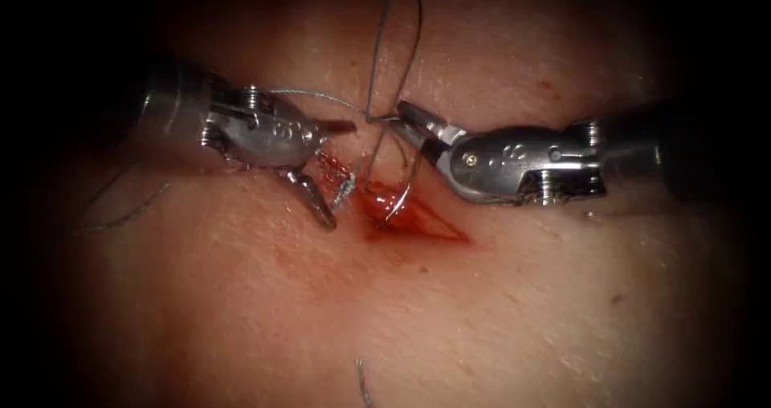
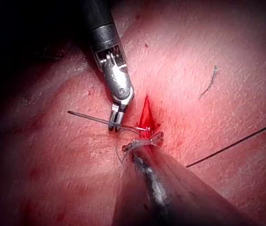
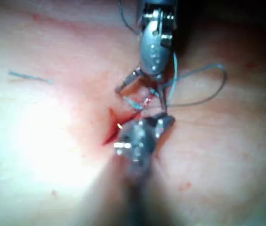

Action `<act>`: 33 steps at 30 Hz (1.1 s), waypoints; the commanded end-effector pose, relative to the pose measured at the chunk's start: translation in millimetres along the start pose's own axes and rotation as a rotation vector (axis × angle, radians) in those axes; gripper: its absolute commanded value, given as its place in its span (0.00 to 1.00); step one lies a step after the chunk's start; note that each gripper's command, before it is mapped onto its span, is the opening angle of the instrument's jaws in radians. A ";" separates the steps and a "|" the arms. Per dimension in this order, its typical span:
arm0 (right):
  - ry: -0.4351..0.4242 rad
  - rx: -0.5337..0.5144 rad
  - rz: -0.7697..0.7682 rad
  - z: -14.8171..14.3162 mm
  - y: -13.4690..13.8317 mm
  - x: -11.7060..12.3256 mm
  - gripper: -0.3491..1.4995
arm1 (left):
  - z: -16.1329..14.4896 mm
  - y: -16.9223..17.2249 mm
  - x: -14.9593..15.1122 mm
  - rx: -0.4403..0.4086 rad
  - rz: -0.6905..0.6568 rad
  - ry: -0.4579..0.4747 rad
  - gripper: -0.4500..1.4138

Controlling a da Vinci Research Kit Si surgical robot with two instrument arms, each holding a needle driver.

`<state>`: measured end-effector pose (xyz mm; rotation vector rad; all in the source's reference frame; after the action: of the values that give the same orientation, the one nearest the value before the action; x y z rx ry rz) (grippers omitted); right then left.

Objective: Wound Closure

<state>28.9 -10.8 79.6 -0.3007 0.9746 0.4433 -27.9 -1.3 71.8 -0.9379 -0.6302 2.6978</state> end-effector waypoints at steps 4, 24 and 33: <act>-0.001 0.000 0.001 0.6 -0.6 -0.4 0.00 | 1.2 2.1 0.3 0.008 -0.009 0.006 0.66; -0.012 -0.024 -0.015 0.9 0.3 -0.9 0.00 | 5.6 9.3 -5.0 0.010 -0.012 -0.003 0.29; -0.022 -0.030 -0.027 1.4 0.2 -1.3 0.00 | 4.6 9.7 -6.4 -0.001 -0.015 -0.003 0.29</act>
<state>28.5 -9.8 81.1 -0.3381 0.9370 0.4341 -25.9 -13.0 73.4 -0.9274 -0.6337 2.6871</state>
